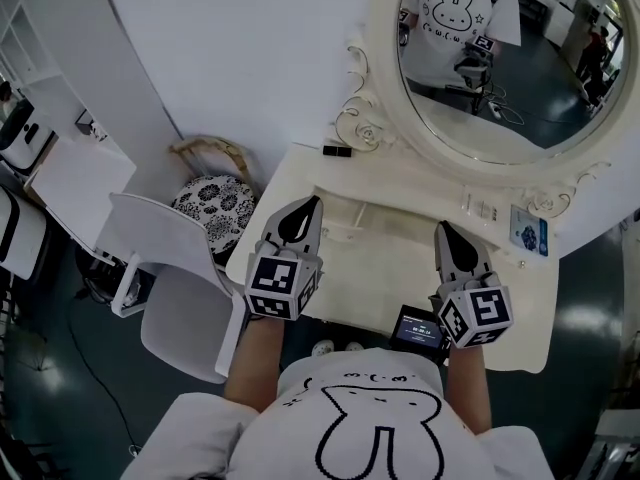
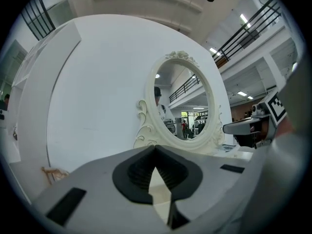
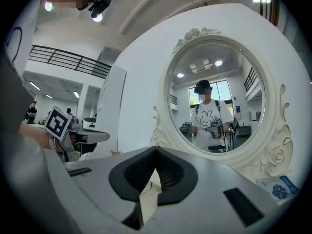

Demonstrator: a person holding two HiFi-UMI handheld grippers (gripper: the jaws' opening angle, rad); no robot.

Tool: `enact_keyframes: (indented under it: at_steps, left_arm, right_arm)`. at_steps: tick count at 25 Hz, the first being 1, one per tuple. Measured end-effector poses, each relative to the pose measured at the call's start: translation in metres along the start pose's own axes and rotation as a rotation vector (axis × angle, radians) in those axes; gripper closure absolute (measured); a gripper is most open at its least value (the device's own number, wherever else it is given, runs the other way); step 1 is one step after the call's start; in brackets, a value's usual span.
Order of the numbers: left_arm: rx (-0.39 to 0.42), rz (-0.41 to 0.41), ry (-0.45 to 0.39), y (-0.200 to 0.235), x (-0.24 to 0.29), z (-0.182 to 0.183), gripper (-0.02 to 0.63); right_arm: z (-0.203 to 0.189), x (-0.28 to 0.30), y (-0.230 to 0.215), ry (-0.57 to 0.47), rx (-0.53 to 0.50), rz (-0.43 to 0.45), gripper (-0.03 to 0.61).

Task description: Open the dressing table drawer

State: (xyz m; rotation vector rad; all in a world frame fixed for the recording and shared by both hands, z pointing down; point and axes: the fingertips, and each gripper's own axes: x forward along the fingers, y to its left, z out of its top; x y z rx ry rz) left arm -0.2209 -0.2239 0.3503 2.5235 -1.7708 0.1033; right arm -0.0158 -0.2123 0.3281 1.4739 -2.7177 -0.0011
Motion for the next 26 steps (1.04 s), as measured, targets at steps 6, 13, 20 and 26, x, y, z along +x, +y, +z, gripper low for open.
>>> enact_keyframes:
  at_steps: [6,13,20,26]
  left_arm:
    - [0.013,-0.003,-0.019,-0.004,-0.002,0.009,0.614]
    - [0.013,-0.013,-0.022,-0.005,-0.005,0.01,0.614]
    - [0.018,-0.029,-0.022,-0.007,-0.009,0.012,0.614]
    - [0.017,-0.039,-0.023,-0.009,-0.011,0.013,0.614]
  right_arm:
    - [0.002,0.0,0.006,0.005,-0.008,0.029,0.566]
    - [0.002,-0.001,0.006,0.005,-0.001,0.029,0.566]
    - [0.003,-0.003,0.012,0.002,-0.001,0.032,0.566]
    - [0.003,-0.005,0.014,-0.001,0.003,0.034,0.566]
